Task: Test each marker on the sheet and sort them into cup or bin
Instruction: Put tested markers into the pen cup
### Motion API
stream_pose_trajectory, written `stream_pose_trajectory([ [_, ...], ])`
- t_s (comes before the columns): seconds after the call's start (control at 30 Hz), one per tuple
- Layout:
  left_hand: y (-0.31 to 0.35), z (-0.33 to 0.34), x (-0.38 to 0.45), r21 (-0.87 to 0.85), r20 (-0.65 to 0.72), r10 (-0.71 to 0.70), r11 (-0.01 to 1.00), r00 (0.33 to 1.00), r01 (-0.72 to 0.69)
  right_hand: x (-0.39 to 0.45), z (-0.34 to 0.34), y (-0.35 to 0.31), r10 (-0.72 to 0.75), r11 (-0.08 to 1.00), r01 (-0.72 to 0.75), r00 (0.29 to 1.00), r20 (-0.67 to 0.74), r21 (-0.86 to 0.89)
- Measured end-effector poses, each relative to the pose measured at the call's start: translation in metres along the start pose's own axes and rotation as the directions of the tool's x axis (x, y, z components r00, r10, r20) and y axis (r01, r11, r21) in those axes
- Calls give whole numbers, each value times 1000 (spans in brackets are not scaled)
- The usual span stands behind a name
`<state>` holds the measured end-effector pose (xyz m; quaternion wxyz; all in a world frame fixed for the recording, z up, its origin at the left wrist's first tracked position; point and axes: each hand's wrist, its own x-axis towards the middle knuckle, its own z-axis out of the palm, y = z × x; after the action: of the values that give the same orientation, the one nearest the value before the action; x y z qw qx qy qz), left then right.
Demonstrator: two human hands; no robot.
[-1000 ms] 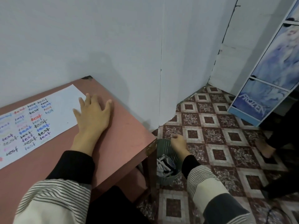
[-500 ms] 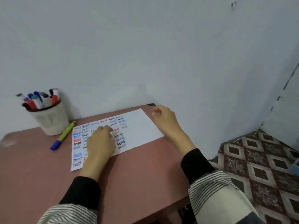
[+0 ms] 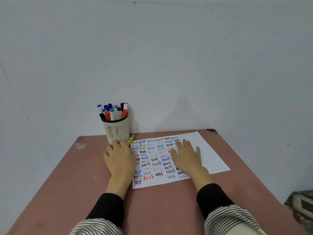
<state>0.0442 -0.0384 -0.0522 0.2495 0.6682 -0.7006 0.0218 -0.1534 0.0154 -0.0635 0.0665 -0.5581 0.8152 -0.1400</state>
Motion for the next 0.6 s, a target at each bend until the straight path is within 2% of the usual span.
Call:
stream_pose_trajectory([
  [0.13, -9, 6, 5, 122, 115, -60, 991, 992, 46, 5, 1, 1, -8, 999, 8, 1000, 12, -39],
  [0.23, -7, 4, 6, 134, 98, -30, 991, 995, 16, 4, 1, 1, -22, 999, 22, 1000, 2, -27],
  [0.3, -6, 3, 5, 16, 32, 111, 994, 993, -112, 2, -1, -1, -36, 991, 48, 995, -94, 127],
  [0.33, -4, 3, 3, -106, 3, 214, 971, 977, -213, 1, -5, -3, 3, 948, 50, 986, -165, 315],
  [0.37, 0, 3, 0, -234, -16, 308, 924, 951, -303, -1, -11, -8, 85, 834, 50, 972, -218, 550],
  [0.4, 4, 2, -4, -340, -22, 378, 868, 925, -363, -2, -17, -13, 187, 626, 56, 957, -220, 778],
  [0.43, 9, 1, -8, -415, -28, 429, 817, 903, -401, -2, -23, -17, 256, 347, 66, 953, -162, 936],
  [0.47, 14, 0, -12, -460, -28, 474, 776, 880, -432, -3, -29, -21, 259, 57, 62, 963, -75, 996],
  [0.5, 18, 0, -16, -476, -22, 521, 745, 853, -467, -3, -34, -24, 214, -204, 37, 977, 7, 978],
  [0.53, 21, 1, -19, -466, -12, 567, 726, 824, -506, -4, -36, -25, 162, -408, 8, 985, 63, 913],
  [0.57, 23, 2, -21, -433, 6, 606, 718, 795, -544, -5, -38, -25, 133, -551, -7, 986, 97, 835],
  [0.6, 25, 3, -22, -393, 30, 634, 718, 773, -574, -6, -39, -24, 125, -639, -7, 986, 113, 769],
])
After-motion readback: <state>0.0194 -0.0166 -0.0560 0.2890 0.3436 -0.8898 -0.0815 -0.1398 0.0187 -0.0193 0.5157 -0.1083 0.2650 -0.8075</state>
